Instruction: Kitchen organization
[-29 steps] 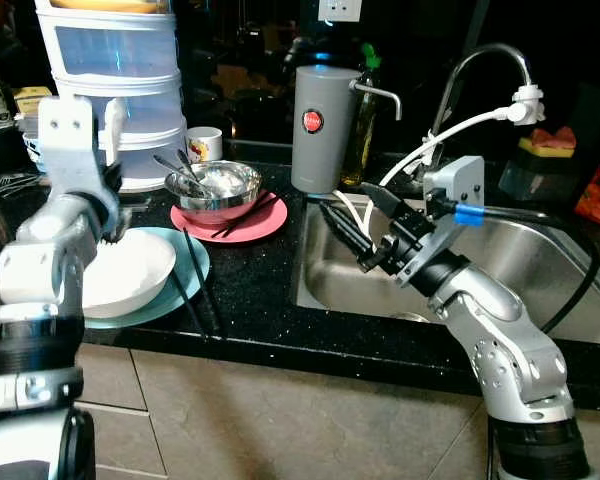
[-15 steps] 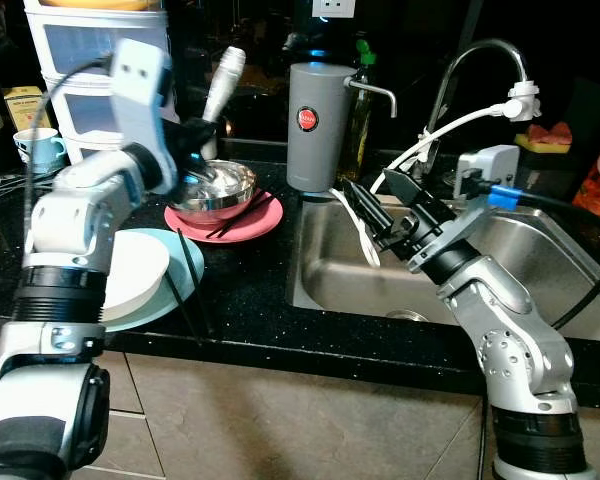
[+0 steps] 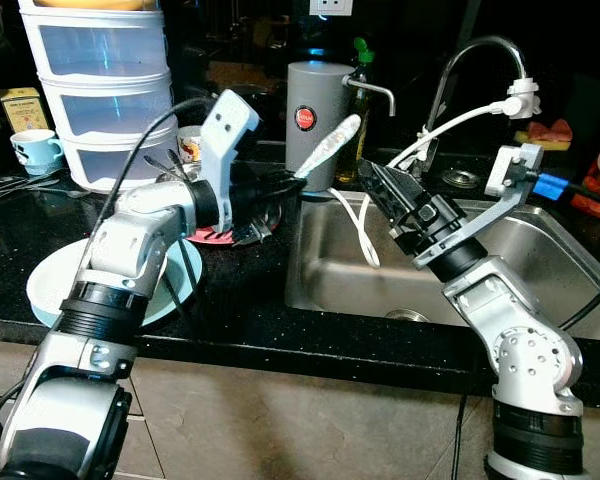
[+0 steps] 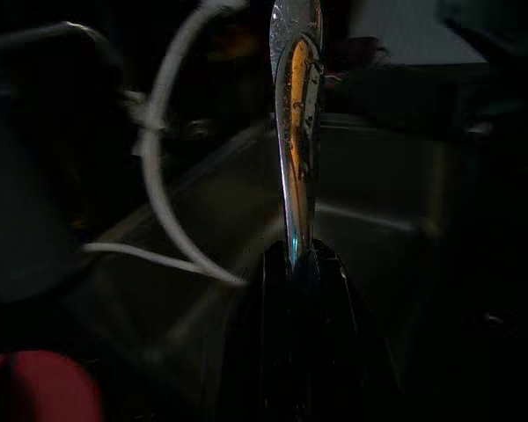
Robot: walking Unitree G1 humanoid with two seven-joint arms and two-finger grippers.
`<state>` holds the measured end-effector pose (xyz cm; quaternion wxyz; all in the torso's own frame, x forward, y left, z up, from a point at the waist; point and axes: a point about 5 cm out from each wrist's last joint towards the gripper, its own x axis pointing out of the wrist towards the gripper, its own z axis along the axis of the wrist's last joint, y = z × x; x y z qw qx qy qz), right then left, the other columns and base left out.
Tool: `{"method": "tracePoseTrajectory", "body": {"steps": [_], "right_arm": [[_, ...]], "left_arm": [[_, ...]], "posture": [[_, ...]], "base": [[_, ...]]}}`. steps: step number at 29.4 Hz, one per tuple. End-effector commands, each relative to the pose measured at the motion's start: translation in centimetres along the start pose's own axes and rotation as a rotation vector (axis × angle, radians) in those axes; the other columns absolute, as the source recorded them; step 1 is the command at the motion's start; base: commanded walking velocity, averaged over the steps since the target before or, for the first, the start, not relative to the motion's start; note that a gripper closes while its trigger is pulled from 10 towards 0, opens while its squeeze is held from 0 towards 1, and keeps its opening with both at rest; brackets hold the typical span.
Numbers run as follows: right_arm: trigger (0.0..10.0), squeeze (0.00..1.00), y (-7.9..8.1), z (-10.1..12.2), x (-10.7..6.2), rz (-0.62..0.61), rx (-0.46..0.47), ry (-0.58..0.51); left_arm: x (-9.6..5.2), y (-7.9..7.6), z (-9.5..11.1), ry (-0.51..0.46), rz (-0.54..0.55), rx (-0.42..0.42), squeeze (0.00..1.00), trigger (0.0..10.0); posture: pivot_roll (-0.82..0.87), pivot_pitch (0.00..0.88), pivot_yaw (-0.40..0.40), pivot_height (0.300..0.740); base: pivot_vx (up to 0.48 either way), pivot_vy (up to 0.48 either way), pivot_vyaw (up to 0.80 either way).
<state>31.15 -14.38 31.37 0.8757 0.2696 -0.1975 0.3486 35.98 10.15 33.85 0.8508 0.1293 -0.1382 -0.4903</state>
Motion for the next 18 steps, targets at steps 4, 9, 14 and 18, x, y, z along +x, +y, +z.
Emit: {"method": "tracePoseTrajectory", "body": {"steps": [4,9,14,18], "right_arm": [[10.0,0.00,0.2,-0.2,0.4,-0.013,0.017,0.016],[10.0,0.00,0.2,-0.3,0.4,-0.040,0.008,0.040],[8.0,0.00,0.0,-0.5,0.4,-0.057,0.005,0.054],[0.0,0.00,0.0,-0.5,0.4,-0.069,-0.003,0.057]], "left_arm": [[1.0,-1.6,0.0,-0.030,-0.095,-0.009,0.00,10.0],[1.9,-2.6,-0.4,-0.030,-0.136,-0.016,0.00,10.0],[2.2,-2.7,-0.2,-0.038,-0.140,-0.016,0.00,10.0],[2.3,-2.6,-0.1,-0.039,-0.136,-0.013,0.00,10.0]], "posture": [[0.05,0.072,-0.011,0.740],[0.05,0.077,-0.009,0.740],[0.05,0.077,-0.009,0.740],[0.05,0.077,-0.009,0.740]], "base": [[0.000,0.000,0.00],[0.000,0.000,0.00],[0.000,0.000,0.00],[0.000,0.000,0.00]]}}
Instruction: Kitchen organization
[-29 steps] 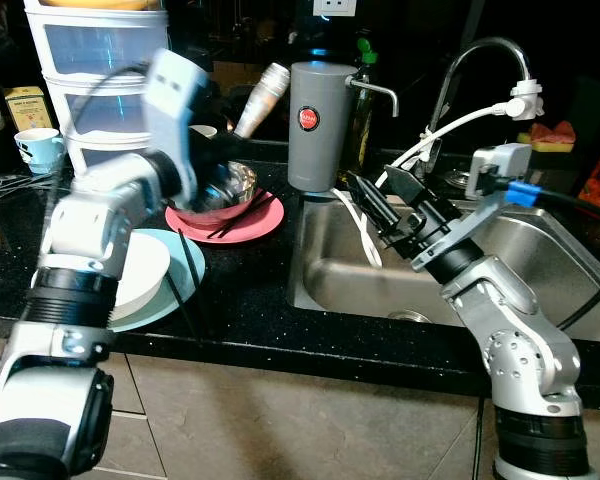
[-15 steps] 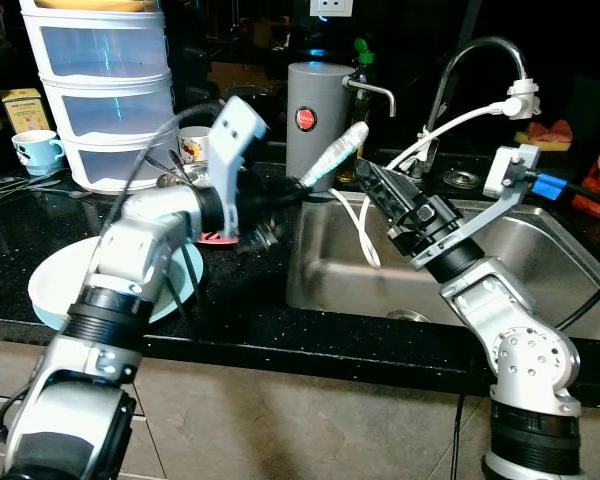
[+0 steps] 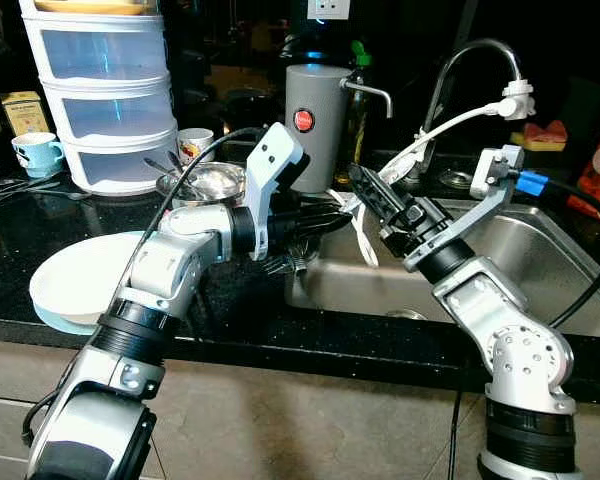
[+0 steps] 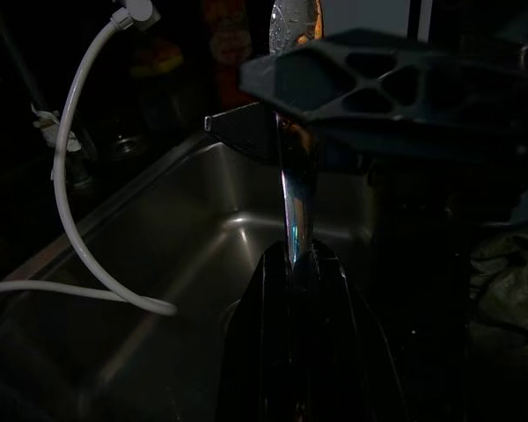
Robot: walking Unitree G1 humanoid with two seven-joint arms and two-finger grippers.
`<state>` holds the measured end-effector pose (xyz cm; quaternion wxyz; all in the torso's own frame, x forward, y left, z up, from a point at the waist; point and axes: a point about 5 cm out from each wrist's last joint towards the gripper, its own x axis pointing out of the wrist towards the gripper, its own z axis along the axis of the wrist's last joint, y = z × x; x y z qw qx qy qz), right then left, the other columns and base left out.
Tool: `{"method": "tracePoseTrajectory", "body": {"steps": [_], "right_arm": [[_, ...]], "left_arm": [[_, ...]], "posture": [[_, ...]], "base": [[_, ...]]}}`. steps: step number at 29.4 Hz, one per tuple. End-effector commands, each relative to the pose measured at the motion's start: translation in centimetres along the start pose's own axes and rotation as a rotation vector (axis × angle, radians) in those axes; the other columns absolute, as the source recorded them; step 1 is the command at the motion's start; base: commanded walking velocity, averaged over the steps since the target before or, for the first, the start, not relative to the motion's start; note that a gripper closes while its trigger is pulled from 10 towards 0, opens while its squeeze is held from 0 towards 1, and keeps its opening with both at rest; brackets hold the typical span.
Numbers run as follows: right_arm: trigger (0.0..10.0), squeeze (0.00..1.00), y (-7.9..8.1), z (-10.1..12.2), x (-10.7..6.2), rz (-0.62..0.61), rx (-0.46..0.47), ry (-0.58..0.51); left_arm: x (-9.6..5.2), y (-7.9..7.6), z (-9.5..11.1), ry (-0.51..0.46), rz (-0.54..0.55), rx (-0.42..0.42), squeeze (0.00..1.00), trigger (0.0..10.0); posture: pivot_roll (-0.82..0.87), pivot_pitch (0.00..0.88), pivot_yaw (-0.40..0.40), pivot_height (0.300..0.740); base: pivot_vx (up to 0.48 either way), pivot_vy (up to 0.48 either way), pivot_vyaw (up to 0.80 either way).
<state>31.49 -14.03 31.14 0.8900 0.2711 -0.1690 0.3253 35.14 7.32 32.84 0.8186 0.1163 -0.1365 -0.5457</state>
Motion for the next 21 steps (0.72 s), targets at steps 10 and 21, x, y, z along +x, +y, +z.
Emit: {"method": "tracePoseTrajectory", "body": {"steps": [10,21], "right_arm": [[0.0,0.00,-0.06,-0.08,0.05,-0.015,-0.001,0.018],[0.0,0.00,0.26,-0.17,0.07,0.011,0.009,0.018]], "left_arm": [[0.34,-0.23,-0.02,0.007,-0.005,0.021,0.00,10.0],[0.52,0.08,-0.38,0.018,0.047,0.041,0.22,10.0]], "posture": [[0.05,0.070,-0.012,0.740],[0.04,0.062,-0.015,0.740]], "base": [[0.000,0.000,0.00],[0.000,0.000,0.00]]}}
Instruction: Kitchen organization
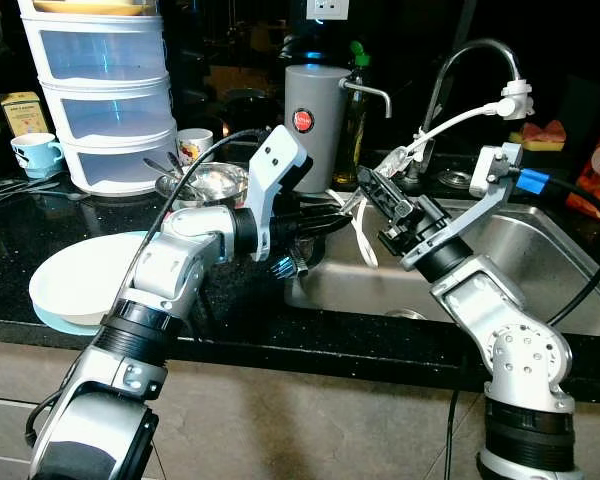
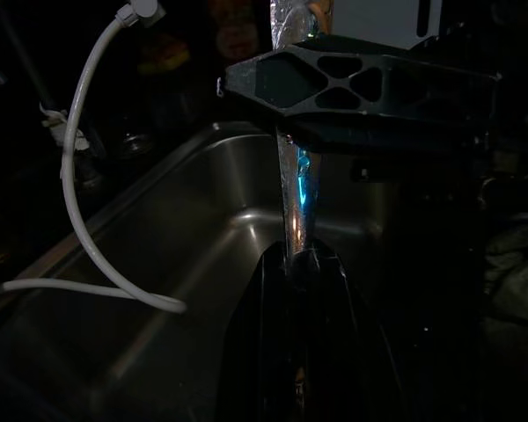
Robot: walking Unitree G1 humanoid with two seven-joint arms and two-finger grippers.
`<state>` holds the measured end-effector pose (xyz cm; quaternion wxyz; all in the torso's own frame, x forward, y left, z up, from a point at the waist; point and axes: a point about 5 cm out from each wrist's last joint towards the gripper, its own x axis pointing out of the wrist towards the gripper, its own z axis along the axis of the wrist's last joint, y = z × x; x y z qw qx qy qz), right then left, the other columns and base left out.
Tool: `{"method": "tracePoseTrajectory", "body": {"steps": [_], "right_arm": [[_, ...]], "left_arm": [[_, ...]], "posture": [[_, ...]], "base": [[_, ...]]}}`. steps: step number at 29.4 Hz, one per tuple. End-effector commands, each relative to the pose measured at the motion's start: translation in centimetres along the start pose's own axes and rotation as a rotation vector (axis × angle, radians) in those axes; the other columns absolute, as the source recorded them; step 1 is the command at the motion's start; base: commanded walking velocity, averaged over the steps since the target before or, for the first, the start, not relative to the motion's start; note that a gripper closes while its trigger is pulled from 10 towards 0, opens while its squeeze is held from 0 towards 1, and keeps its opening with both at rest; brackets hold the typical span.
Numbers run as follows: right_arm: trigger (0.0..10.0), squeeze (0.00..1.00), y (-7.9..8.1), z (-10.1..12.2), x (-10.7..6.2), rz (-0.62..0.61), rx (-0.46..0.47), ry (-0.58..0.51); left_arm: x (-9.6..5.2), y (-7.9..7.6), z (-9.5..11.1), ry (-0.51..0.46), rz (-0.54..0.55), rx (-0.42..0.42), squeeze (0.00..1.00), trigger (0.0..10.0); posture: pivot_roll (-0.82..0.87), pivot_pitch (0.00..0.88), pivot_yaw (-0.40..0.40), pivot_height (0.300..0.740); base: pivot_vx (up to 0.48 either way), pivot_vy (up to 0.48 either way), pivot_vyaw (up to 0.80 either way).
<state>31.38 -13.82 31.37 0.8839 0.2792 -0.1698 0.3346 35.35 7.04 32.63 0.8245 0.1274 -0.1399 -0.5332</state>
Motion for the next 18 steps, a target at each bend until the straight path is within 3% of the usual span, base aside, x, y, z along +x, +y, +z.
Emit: {"method": "tracePoseTrajectory", "body": {"steps": [1,4,5,6,7,11,14,16,18], "right_arm": [[0.0,0.00,-0.1,-0.3,0.0,-0.008,-0.011,0.024],[0.6,0.00,-0.3,-0.5,0.0,-0.029,-0.025,0.038],[9.0,0.00,-0.4,-0.6,0.0,-0.036,-0.032,0.042],[10.0,0.00,-0.6,-0.6,0.0,-0.050,-0.043,0.045],[10.0,0.00,-0.8,-0.7,0.0,-0.068,-0.064,0.050],[10.0,0.00,-2.1,-1.0,0.2,-0.175,-0.158,0.080],[10.0,0.00,-3.3,-0.7,0.5,-0.258,-0.263,0.083],[10.0,0.00,-3.5,-0.5,0.5,-0.272,-0.285,0.080],[10.0,0.00,-4.6,-0.1,0.7,-0.342,-0.408,0.093]], "left_arm": [[0.2,0.2,-0.1,0.001,0.037,0.015,1.00,10.0],[0.3,0.5,0.1,-0.024,0.067,0.014,1.00,10.0],[0.2,0.5,0.3,-0.036,0.075,0.018,1.00,10.0],[0.2,0.6,0.4,-0.045,0.087,0.019,1.00,10.0],[0.1,0.8,0.7,-0.067,0.100,0.005,0.00,10.0],[-0.6,0.8,0.9,-0.099,0.095,-0.046,0.00,10.0],[-0.8,0.1,0.0,-0.031,0.054,-0.081,0.00,10.0],[-0.7,-0.1,-0.2,-0.014,0.051,-0.085,0.00,10.0],[-0.3,0.3,-1.2,0.051,0.154,-0.157,0.00,10.0]], "posture": [[0.04,0.062,-0.015,0.740],[0.05,0.059,-0.016,0.740],[0.05,0.059,-0.016,0.740],[0.05,0.059,-0.016,0.740],[0.05,0.059,-0.015,0.740],[0.04,0.064,-0.006,0.740],[0.04,0.071,-0.005,0.740],[0.04,0.071,-0.005,0.740],[0.05,0.074,0.001,0.740]], "base": [[0.000,0.000,0.00],[0.000,0.000,0.00],[0.000,0.000,0.00],[0.000,0.000,0.00],[0.000,0.000,0.00],[0.000,0.000,0.00],[0.000,0.000,0.00],[0.000,0.000,0.00],[0.000,0.000,0.00]]}}
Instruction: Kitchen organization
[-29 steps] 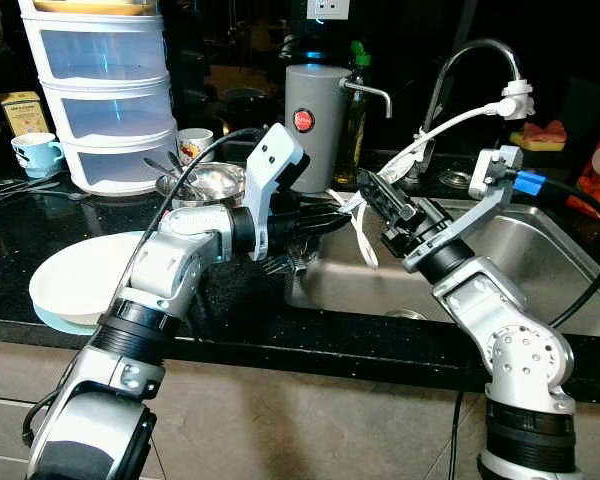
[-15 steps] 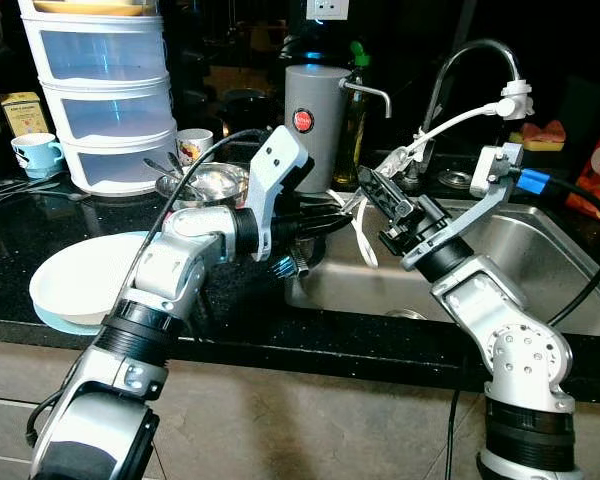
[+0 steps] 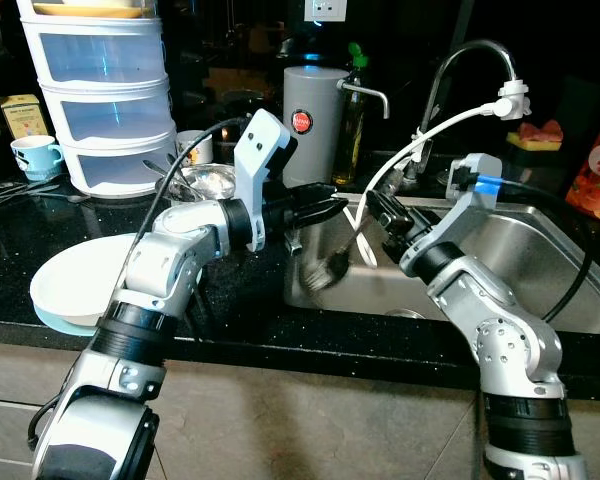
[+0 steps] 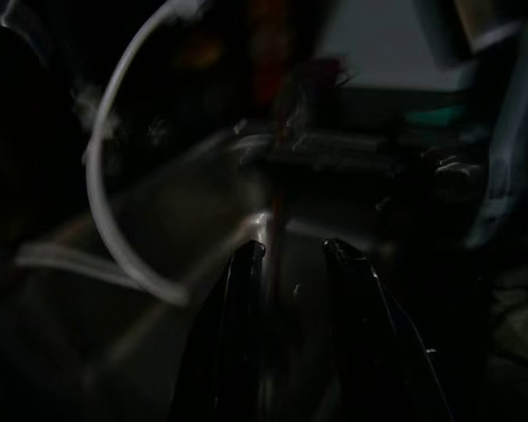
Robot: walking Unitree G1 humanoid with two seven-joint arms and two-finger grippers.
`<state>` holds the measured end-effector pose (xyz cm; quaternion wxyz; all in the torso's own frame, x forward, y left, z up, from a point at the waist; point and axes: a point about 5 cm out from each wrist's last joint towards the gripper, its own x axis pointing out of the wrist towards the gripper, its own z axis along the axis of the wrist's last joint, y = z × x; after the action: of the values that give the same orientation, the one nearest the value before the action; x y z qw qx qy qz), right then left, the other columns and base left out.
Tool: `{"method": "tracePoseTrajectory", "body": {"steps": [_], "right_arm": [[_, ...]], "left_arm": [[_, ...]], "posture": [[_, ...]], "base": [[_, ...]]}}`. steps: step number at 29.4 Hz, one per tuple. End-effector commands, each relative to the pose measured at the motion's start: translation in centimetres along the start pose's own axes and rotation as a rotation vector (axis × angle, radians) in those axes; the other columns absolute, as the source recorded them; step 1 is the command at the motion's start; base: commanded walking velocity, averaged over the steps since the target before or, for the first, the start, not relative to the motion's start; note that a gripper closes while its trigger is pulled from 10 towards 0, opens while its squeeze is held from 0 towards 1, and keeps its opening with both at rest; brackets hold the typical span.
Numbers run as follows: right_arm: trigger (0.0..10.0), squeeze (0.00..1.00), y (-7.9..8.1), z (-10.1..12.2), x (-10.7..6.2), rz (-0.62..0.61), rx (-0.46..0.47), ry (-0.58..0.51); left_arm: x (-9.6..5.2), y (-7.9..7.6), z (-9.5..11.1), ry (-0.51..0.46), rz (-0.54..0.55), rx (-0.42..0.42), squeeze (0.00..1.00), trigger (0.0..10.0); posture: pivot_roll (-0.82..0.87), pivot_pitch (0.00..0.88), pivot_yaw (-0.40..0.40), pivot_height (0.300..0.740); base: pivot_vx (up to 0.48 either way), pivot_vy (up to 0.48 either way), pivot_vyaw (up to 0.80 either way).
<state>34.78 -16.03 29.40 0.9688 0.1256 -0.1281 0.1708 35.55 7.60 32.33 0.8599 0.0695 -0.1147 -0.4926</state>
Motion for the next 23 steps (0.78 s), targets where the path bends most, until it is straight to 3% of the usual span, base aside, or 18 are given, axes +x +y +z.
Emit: {"method": "tracePoseTrajectory", "body": {"steps": [1,2,4,7,12,15,21,22,23], "right_arm": [[10.0,0.00,-0.5,0.5,0.4,-0.054,-0.088,-0.024],[10.0,0.00,-1.2,0.4,0.8,-0.096,-0.143,-0.024],[10.0,0.00,-1.7,0.3,1.0,-0.114,-0.150,-0.027],[10.0,0.00,-1.9,0.2,1.3,-0.122,-0.161,-0.026],[10.0,0.00,-3.3,-1.8,2.2,-0.164,-0.235,0.039],[10.0,0.00,-3.6,-4.8,2.3,-0.159,-0.271,0.152],[10.0,0.00,-3.6,-6.6,2.2,-0.157,-0.269,0.237],[10.0,0.11,-3.5,-7.1,2.2,-0.154,-0.267,0.260],[10.0,0.48,-3.5,-7.5,2.2,-0.149,-0.264,0.275]], "left_arm": [[0.3,0.3,-1.2,0.071,0.084,-0.070,0.00,10.0],[0.5,0.2,-2.1,0.111,0.121,-0.128,0.00,10.0],[0.7,0.3,-3.1,0.167,0.159,-0.161,0.00,10.0],[0.7,0.3,-3.7,0.204,0.183,-0.174,0.00,10.0],[1.1,0.1,-5.1,0.380,0.237,-0.175,0.00,10.0],[1.4,-0.2,-4.6,0.359,0.204,-0.204,0.00,10.0],[1.3,-0.3,-4.4,0.347,0.194,-0.205,0.00,10.0],[1.3,-0.3,-4.2,0.344,0.190,-0.207,0.00,10.0],[1.2,-0.3,-4.1,0.339,0.185,-0.207,0.00,10.0]], "posture": [[0.05,0.075,0.001,0.740],[0.05,0.077,0.001,0.740],[0.05,0.079,0.000,0.740],[0.05,0.080,0.000,0.740],[0.05,0.084,0.000,0.740],[0.06,0.085,0.001,0.740],[0.06,0.088,0.003,0.740],[0.06,0.091,0.004,0.740],[0.06,0.091,0.004,0.740]], "base": [[0.000,0.000,0.00],[0.000,0.000,0.00],[0.000,0.000,0.00],[0.000,0.000,0.00],[0.000,0.000,0.00],[0.000,0.000,0.00],[0.000,0.000,0.00],[0.000,0.000,0.00],[0.000,0.000,0.00]]}}
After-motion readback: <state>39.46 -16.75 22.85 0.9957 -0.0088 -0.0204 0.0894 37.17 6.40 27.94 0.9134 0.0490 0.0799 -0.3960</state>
